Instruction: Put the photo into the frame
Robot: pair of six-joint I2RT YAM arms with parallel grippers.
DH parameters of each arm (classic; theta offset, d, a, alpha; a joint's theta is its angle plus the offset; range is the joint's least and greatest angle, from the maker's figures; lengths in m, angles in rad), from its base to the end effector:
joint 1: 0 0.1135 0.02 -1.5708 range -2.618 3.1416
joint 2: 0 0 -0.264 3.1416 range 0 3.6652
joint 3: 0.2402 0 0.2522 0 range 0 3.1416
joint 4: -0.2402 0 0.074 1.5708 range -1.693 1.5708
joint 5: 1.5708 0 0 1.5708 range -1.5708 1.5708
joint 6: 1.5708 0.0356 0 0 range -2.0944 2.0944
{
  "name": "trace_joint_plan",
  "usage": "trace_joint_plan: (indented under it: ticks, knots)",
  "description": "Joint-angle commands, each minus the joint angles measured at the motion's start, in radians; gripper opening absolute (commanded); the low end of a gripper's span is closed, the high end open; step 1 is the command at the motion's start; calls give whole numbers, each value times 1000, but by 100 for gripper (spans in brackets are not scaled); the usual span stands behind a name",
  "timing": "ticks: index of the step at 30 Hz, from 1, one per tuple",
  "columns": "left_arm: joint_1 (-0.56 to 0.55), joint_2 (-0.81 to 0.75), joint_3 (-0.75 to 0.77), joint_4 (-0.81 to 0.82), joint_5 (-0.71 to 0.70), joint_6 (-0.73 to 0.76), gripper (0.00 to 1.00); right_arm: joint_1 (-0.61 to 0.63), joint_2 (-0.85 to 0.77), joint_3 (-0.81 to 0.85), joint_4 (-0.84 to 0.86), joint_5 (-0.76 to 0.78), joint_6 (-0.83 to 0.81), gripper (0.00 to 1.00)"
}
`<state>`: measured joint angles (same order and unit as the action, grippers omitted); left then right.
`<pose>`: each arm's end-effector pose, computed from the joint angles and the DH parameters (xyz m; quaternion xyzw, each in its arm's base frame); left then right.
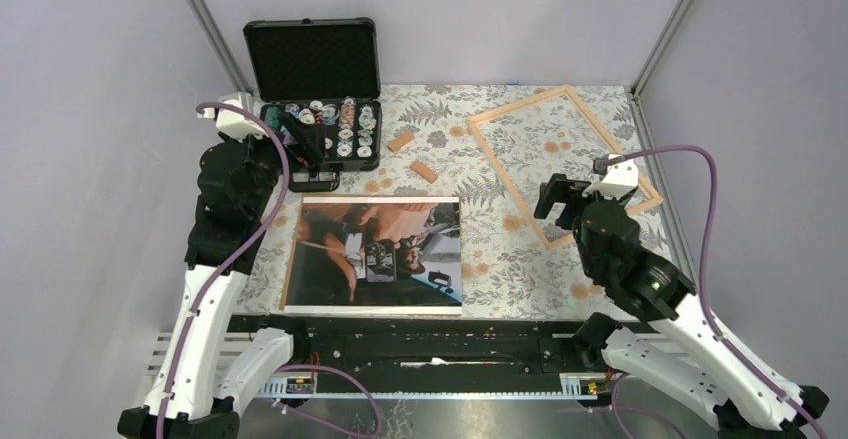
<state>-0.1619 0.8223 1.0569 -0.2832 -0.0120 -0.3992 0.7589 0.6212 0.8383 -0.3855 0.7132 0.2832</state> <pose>0.1719 -0.0276 0.4169 -0.0898 0.7185 -0.1868 0.6639 0.1112 0.0733 0.3616 0.0502 0.7489 0.0696 0.6571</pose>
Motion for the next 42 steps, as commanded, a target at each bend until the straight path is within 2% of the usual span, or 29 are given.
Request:
trace_joint_plan:
  ticks: [1, 7, 10, 14, 17, 19, 24, 29, 34, 42]
  knots:
    - [2, 0, -5, 78, 103, 68, 99, -4, 105, 9, -20, 184, 126, 100]
    - [2, 58, -50, 56, 140, 61, 99, -4, 232, 20, -20, -48, 126, 100]
    - [2, 87, -77, 23, 177, 33, 99, -4, 278, 4, 2, -119, 233, 100]
    - [2, 113, -175, 7, 265, -63, 99, -4, 334, -61, 146, -341, 315, 100]
    - [-10, 114, -306, 49, 337, -144, 99, -4, 400, -95, 255, -521, 376, 100]
    - [-49, 109, -385, 87, 336, -180, 99, -4, 453, -113, 319, -626, 412, 100]
    - [-193, 117, -523, 154, 227, -294, 99, -4, 597, -142, 413, -815, 507, 100]
    - [-293, 62, -645, 236, 119, -384, 99, -5, 658, -222, 468, -909, 583, 99]
    - [-303, 48, -700, 259, 66, -448, 99, -5, 656, -289, 471, -948, 614, 99]
    - [-306, 149, -719, 275, 49, -493, 99, -5, 663, -381, 551, -1017, 676, 94]
